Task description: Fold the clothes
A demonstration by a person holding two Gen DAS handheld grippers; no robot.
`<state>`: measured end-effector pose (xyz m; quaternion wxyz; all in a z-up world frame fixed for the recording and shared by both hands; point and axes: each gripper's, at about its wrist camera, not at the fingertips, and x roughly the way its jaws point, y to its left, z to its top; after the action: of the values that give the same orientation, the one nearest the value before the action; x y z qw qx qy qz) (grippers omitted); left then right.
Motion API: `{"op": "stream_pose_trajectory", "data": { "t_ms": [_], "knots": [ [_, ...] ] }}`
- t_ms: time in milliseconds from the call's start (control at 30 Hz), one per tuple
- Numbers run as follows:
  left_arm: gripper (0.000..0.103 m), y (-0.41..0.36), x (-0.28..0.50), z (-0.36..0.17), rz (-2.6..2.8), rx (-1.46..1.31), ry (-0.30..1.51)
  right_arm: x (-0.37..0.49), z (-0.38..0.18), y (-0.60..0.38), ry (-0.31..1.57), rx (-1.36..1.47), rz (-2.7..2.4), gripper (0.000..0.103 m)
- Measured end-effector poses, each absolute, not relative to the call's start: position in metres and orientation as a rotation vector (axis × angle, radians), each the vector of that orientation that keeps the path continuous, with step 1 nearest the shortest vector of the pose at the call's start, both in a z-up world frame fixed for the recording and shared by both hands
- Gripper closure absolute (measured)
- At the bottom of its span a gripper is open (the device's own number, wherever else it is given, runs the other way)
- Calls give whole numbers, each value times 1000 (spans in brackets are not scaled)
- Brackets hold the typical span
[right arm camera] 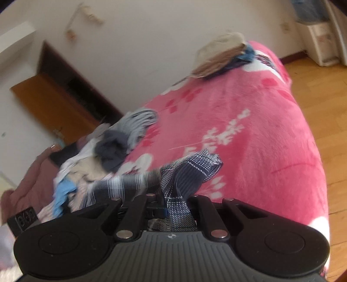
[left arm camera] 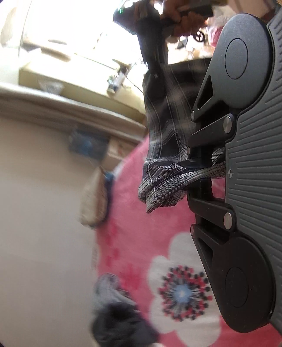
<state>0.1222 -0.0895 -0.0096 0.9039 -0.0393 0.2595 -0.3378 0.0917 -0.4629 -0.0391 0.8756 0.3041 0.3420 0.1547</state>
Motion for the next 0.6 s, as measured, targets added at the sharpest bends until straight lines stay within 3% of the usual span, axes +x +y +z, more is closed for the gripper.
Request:
{"op": "stream_pose_trajectory", "data": {
  "t_ms": [300,600],
  "knots": [
    [97,-81,3,39,-857,90,424,-15,23,-432,679,457,485,95],
    [97,-101,-88,16,-1062,344,516,-136,3,-391,703,224,514,95]
  ]
}}
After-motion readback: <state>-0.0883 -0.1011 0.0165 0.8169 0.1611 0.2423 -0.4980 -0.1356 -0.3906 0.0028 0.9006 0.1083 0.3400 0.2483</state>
